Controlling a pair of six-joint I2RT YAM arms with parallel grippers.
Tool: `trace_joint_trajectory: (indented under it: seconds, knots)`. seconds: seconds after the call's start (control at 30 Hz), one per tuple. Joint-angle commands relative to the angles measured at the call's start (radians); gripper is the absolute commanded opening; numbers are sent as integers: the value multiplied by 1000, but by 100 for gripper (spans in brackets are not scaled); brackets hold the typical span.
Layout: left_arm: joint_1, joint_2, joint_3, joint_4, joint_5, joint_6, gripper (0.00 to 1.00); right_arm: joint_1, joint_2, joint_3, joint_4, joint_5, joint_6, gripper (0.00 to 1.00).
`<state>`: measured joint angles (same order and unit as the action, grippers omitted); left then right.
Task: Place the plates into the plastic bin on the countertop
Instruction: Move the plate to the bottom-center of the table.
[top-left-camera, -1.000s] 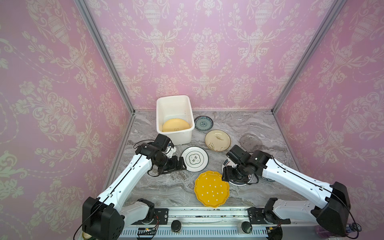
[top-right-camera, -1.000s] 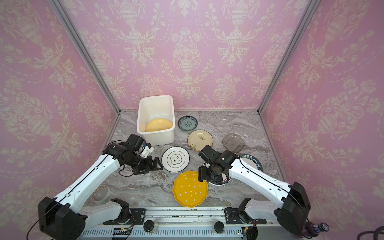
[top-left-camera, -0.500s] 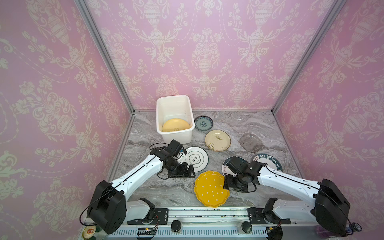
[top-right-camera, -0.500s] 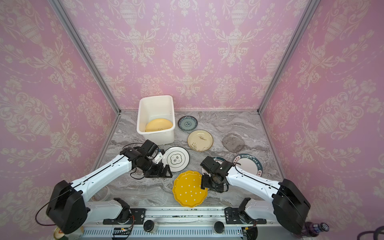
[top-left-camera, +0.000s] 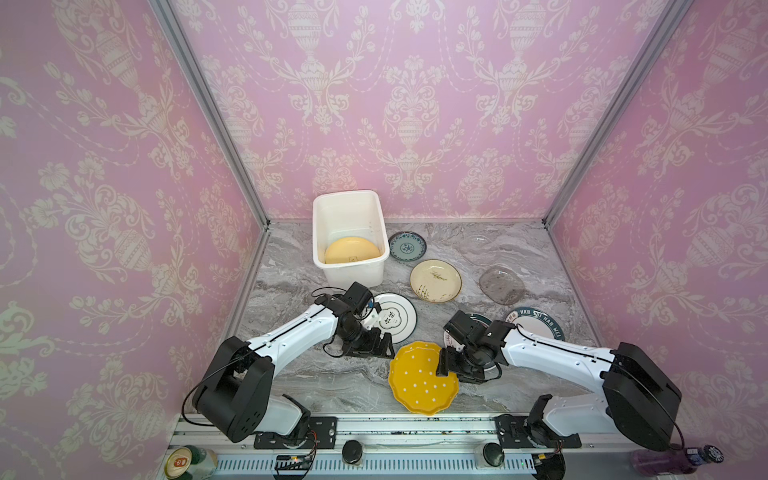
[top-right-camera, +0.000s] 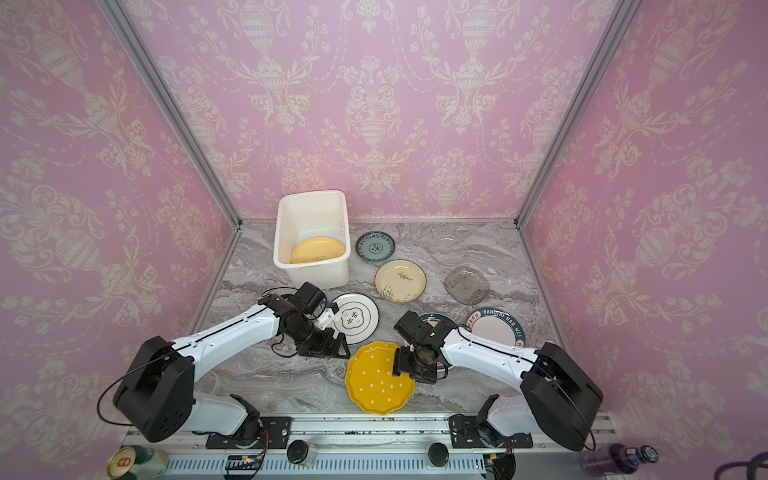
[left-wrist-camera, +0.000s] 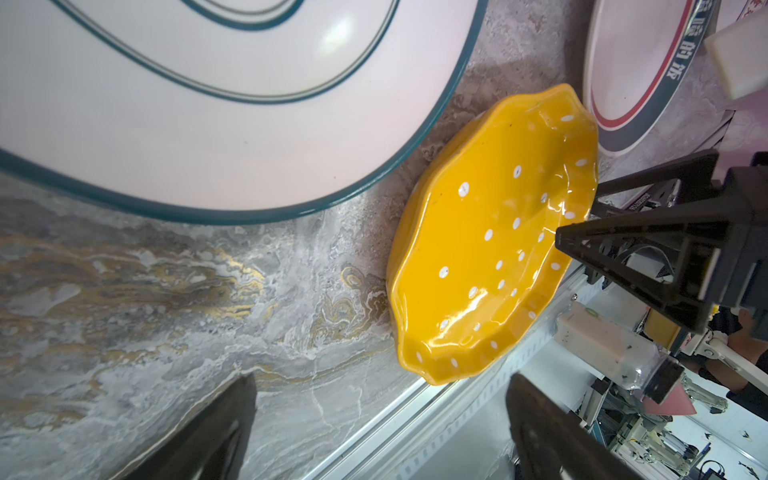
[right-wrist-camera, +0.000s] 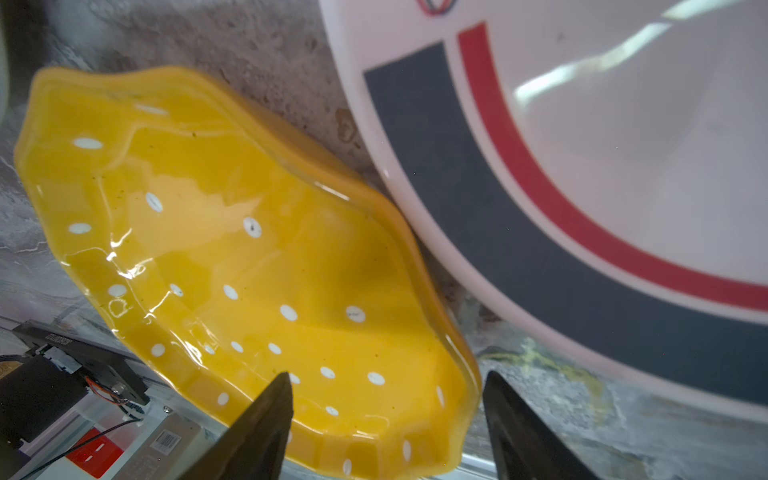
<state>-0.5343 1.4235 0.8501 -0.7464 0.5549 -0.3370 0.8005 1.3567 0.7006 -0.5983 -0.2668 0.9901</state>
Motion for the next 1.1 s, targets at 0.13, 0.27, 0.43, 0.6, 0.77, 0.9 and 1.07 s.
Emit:
trace_joint_trajectory:
  seconds: [0.13,0.27,0.43,0.6,0.77,0.9,1.07]
  knots:
    - [-6,14,-26,45,16,14,93,24,50,41,64,-43,21,72]
    - [-4,21,-36,70,10,-12,90,38,99,76,71,-58,15,70]
    - [2,34,-33,77,20,-29,87,57,140,121,71,-74,2,69]
    - [8,38,-40,100,45,-64,84,79,161,132,111,-87,27,66]
    - [9,40,-50,56,22,-66,80,104,175,134,145,-84,55,66]
    - [6,34,-65,-7,-44,-88,80,112,189,128,169,-96,73,66]
    - [2,70,-52,-56,-24,-134,80,114,199,130,171,-111,79,67]
